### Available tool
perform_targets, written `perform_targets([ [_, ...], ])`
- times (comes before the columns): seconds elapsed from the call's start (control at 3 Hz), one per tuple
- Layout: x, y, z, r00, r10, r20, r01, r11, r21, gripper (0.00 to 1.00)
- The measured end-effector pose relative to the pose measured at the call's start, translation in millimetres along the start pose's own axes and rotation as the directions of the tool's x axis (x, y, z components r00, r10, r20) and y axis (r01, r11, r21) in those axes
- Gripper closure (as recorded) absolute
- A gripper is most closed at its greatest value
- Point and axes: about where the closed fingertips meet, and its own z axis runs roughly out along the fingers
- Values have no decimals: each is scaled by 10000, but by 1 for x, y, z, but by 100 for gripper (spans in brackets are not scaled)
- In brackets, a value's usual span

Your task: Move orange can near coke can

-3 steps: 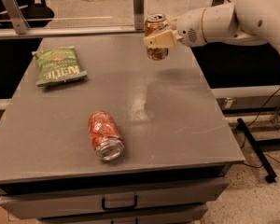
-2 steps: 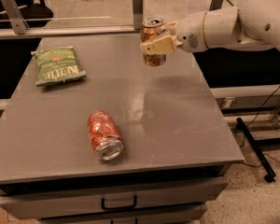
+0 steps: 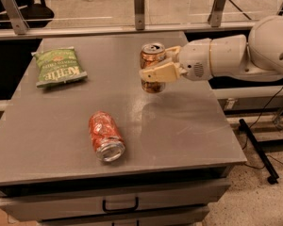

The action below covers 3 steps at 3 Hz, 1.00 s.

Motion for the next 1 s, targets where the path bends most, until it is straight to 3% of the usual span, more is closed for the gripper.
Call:
perform_targets([
  [0.33,19,33,2,9996,262,50,-258,9973,-691,100],
  [1.0,37,82,22,9989,455,123,-421,9781,-2039,59],
])
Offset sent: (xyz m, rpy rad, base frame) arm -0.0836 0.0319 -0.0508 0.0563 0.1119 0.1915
